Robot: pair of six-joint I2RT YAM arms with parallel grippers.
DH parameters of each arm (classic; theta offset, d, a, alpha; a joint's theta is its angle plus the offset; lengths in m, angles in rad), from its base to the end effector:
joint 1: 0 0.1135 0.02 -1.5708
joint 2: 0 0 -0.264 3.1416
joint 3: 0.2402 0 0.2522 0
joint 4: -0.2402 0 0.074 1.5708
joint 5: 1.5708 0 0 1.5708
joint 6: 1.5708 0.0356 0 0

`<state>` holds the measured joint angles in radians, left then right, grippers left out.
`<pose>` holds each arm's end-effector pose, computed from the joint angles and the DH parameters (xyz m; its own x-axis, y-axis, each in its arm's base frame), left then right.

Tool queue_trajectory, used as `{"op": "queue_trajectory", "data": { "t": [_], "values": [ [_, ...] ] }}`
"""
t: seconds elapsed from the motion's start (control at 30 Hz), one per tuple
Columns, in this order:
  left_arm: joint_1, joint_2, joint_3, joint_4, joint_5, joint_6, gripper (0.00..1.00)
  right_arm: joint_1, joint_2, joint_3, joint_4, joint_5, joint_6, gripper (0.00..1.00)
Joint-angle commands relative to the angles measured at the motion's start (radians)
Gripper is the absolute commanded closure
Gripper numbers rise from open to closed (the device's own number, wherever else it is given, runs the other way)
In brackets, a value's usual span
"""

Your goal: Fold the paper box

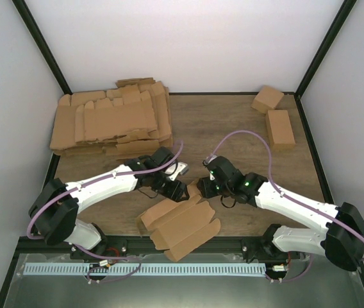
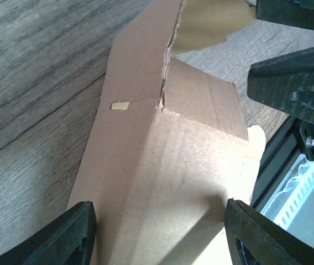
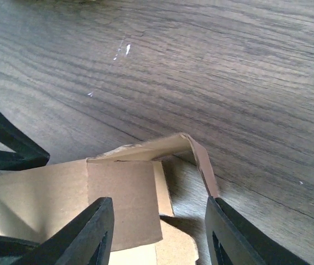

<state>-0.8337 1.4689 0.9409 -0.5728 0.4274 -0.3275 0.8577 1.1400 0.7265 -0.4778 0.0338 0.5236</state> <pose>0.1794 -0.2196 0.2097 -0.8247 0.4730 -0.3099 0.5647 0.6599 -0.4956 0.1494 0.1709 0.2247 -0.8117 -0.1746 -0.5574 -0.3882 0.8743 0.2914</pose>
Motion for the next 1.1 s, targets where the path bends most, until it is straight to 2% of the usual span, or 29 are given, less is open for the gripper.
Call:
{"op": "queue_trajectory", "data": {
  "t": [0.0, 0.07, 0.2, 0.33, 0.47, 0.8, 1.07],
  "values": [
    [-0.004, -0.024, 0.022, -0.041, -0.01, 0.032, 0.34, -0.006, -0.002, 0.045, 0.022, -0.062, -0.05, 0.52],
    [-0.004, -0.024, 0.023, -0.042, -0.015, 0.029, 0.34, -0.006, -0.011, 0.057, 0.019, -0.092, -0.035, 0.52],
    [-0.003, -0.024, 0.02, -0.041, -0.018, 0.028, 0.34, -0.006, -0.029, 0.039, 0.06, -0.231, 0.006, 0.43],
    [-0.004, -0.024, 0.021, -0.05, -0.023, 0.034, 0.35, -0.006, -0.007, 0.013, 0.116, -0.321, 0.065, 0.43],
    [-0.008, -0.029, 0.026, -0.063, -0.032, 0.042, 0.35, -0.006, 0.027, 0.009, 0.102, -0.28, 0.109, 0.48],
    [-0.02, -0.047, 0.032, -0.106, -0.044, 0.092, 0.34, -0.006, 0.075, -0.004, 0.067, -0.224, 0.101, 0.57],
    [-0.064, -0.018, 0.073, -0.184, -0.104, 0.145, 0.27, -0.006, 0.077, -0.01, 0.083, -0.233, 0.099, 0.58]
  ]
}}
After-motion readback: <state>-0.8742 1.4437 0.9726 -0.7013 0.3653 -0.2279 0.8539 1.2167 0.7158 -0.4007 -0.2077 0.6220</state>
